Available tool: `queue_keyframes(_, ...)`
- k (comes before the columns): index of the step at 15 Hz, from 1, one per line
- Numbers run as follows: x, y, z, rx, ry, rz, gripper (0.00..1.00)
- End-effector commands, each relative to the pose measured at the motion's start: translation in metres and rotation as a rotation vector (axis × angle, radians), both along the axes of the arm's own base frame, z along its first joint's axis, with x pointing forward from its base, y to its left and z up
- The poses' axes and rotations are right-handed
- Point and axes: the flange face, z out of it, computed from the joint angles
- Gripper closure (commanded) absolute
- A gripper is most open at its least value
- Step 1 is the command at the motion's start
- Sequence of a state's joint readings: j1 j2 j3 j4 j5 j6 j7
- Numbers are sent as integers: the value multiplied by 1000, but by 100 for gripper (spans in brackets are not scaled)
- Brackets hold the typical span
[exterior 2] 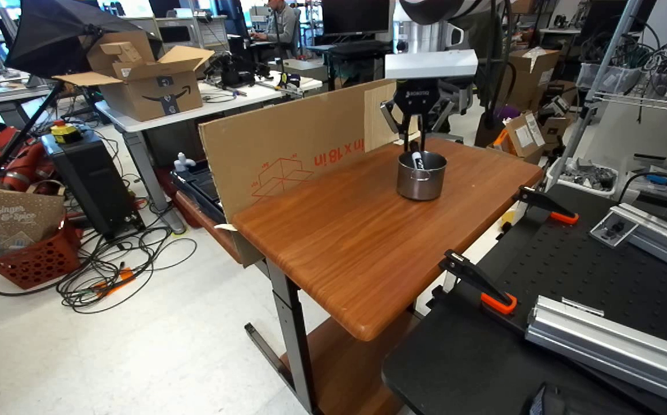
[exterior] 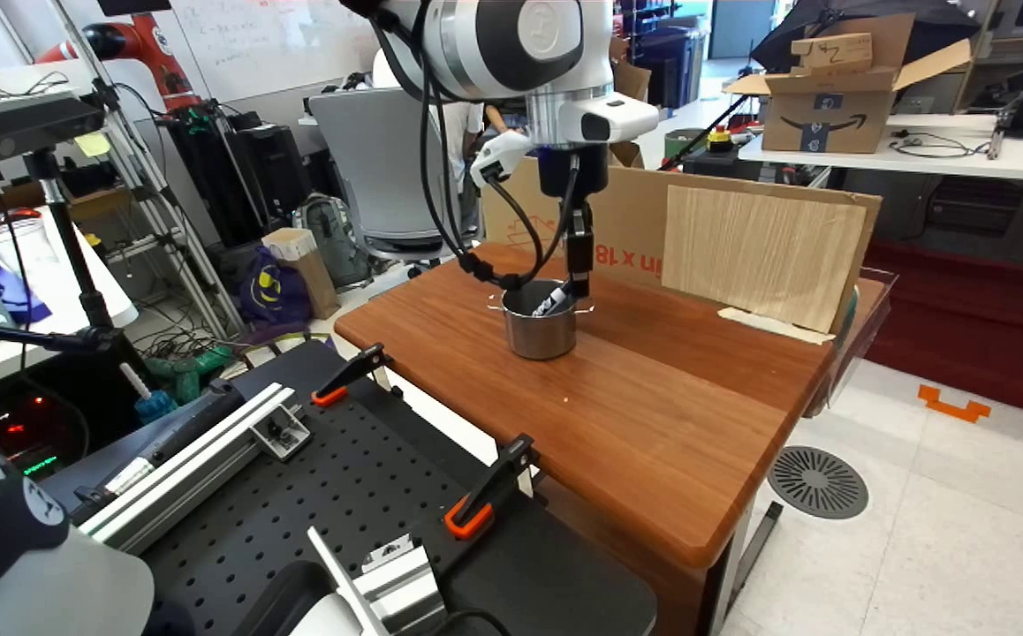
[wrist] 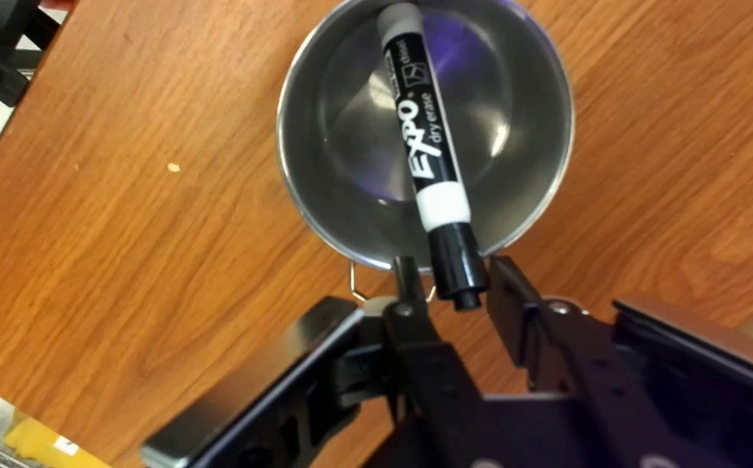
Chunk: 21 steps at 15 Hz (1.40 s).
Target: Pick up the pen from the silver pot and put it on the table.
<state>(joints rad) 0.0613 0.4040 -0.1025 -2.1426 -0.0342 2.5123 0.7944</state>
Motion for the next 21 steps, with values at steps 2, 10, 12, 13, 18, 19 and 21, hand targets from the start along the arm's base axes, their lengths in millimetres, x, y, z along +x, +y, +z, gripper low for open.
queue_keyframes(2,6,1,-2,-18,13,-5,98)
queue_keyframes(10,4,5,27,14,4,13,95)
queue_keyframes(12,5,5,48,28,-13,24,95)
queue_keyframes(13,4,6,59,31,-21,28,95)
queue_keyframes(18,-2,27,115,52,-83,63,95)
queue_keyframes(19,-4,35,120,57,-88,71,95)
queue_keyframes(21,-7,52,121,71,-83,85,95)
